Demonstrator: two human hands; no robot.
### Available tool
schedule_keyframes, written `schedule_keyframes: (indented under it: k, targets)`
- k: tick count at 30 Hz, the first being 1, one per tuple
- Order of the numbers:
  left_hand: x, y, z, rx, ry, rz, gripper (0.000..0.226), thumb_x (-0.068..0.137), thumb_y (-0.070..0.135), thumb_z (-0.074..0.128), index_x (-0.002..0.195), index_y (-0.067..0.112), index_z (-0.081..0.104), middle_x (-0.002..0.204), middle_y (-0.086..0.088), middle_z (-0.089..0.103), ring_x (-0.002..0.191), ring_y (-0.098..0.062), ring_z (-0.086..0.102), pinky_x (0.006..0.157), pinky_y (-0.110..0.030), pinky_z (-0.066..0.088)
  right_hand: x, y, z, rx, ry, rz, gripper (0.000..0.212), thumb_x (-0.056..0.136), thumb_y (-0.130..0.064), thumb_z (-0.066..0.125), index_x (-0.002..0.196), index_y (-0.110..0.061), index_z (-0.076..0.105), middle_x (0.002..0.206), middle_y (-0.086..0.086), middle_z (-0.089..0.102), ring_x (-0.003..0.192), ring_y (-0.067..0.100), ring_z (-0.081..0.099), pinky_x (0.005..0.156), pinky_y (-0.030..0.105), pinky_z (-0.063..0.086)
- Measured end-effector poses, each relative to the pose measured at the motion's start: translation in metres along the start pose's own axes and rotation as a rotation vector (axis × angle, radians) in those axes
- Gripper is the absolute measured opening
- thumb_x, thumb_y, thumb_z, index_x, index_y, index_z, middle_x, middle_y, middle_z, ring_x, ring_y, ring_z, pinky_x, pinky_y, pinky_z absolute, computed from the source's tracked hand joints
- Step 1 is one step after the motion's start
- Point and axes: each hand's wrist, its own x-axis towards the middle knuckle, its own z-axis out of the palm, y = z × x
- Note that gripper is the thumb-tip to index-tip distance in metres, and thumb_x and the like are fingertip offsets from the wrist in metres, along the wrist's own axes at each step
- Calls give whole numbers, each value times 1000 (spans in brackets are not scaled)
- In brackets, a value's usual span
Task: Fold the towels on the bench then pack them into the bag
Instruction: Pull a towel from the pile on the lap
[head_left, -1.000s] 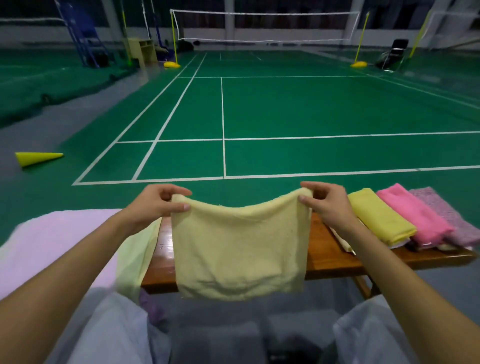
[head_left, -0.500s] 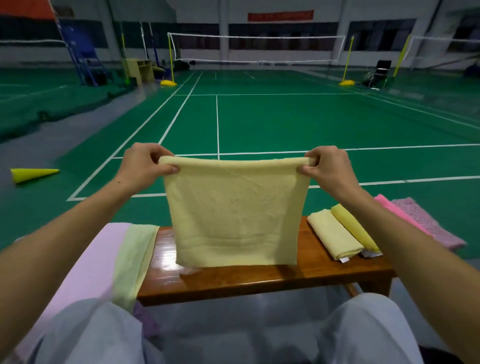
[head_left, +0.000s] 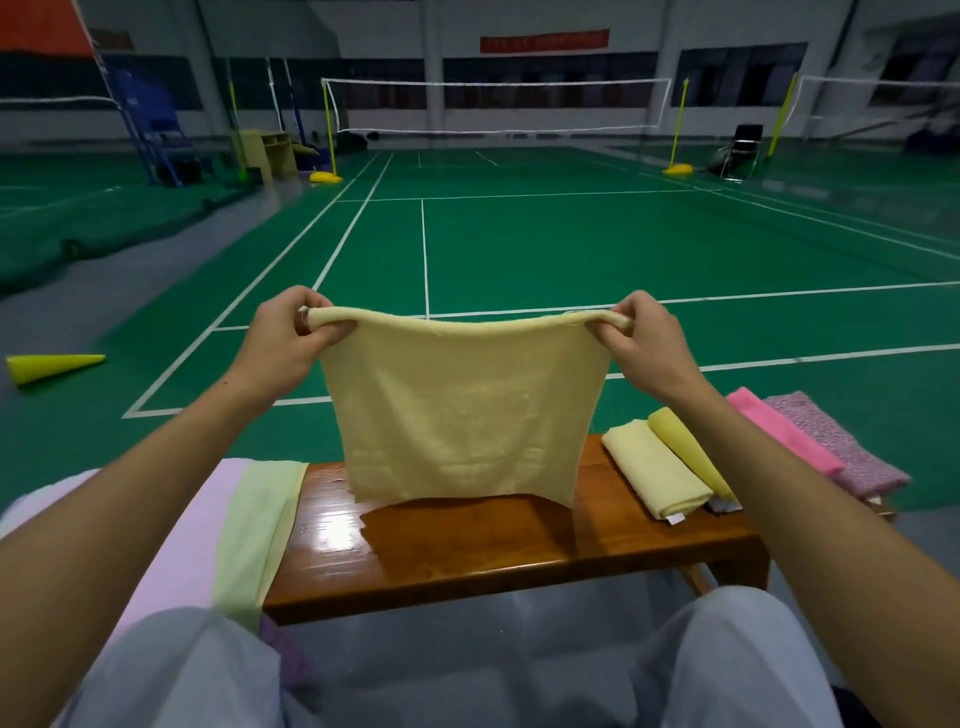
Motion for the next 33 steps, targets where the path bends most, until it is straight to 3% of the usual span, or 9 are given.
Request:
schedule_keyframes:
  k: [4, 7, 10, 15, 20, 23, 25, 28, 33]
  targets:
    - [-15, 8, -5, -189, 9, -46, 23, 91, 18, 79, 102, 5, 64, 70, 8, 70, 63, -6, 60, 64, -29, 51, -13, 1, -4, 299, 64, 94, 23, 92, -29, 78, 98, -9, 68, 88, 3, 68, 80, 17, 64, 77, 51, 61]
    - [-31, 20, -17, -273, 17, -40, 18, 87, 15, 80, 97, 12, 66, 69, 11, 73, 62, -1, 63, 61, -16, 53, -26, -6, -17, 493, 45, 98, 29, 93, -26, 79, 96, 1, 68, 84, 19, 70, 74, 19, 63, 68, 46, 57]
    - [-43, 32, -32, -377, 14, -34, 19, 81, 17, 81, 96, 12, 69, 75, 6, 76, 67, -5, 67, 65, -17, 57, -37, -17, -31, 595, 39, 49, 32, 94, -23, 78, 98, 6, 67, 89, 31, 69, 75, 23, 64, 62, 39, 53]
    - [-43, 33, -44, -425, 26, -48, 9, 84, 16, 81, 91, 15, 75, 80, 2, 76, 70, -11, 68, 64, -21, 58, -33, -19, -31, 681, 44, 67, 18, 92, -27, 80, 93, -10, 73, 83, 9, 75, 74, 18, 69, 61, 36, 56]
    - [-28, -22, -12, -327, -76, -267, 13, 88, 14, 79, 96, 9, 70, 80, 0, 76, 67, -9, 68, 58, -21, 59, -13, 17, 28, 542, -59, 189, 29, 91, -32, 81, 95, -4, 72, 82, 2, 74, 69, 11, 65, 58, 33, 54]
    - [-25, -84, 25, -210, -128, -407, 13, 90, 12, 79, 96, 5, 69, 73, -2, 73, 68, -15, 67, 59, -29, 62, -5, 55, 87, 384, -173, 271, 30, 92, -35, 77, 88, -5, 71, 82, 10, 75, 70, 26, 69, 60, 40, 55]
    - [-23, -126, 53, -125, -107, -464, 13, 91, 10, 78, 97, 3, 69, 72, -5, 70, 66, -19, 65, 55, -33, 59, -1, 78, 129, 277, -237, 288, 30, 93, -35, 71, 79, -9, 68, 75, 11, 72, 68, 34, 66, 59, 35, 50]
    - [-15, -182, 89, -25, -74, -524, 12, 89, 12, 81, 93, 7, 71, 82, -11, 73, 75, -29, 68, 63, -34, 56, 4, 103, 182, 191, -289, 337, 29, 99, -20, 65, 72, -13, 58, 68, 0, 59, 65, 19, 54, 52, 23, 38]
    - [4, -245, 120, 109, -85, -622, 17, 85, 27, 86, 84, 21, 70, 89, -5, 75, 91, -33, 72, 80, -47, 59, 21, 135, 235, -47, -364, 345, 25, 102, -31, 59, 82, -17, 61, 82, 0, 65, 82, 25, 60, 68, 35, 40]
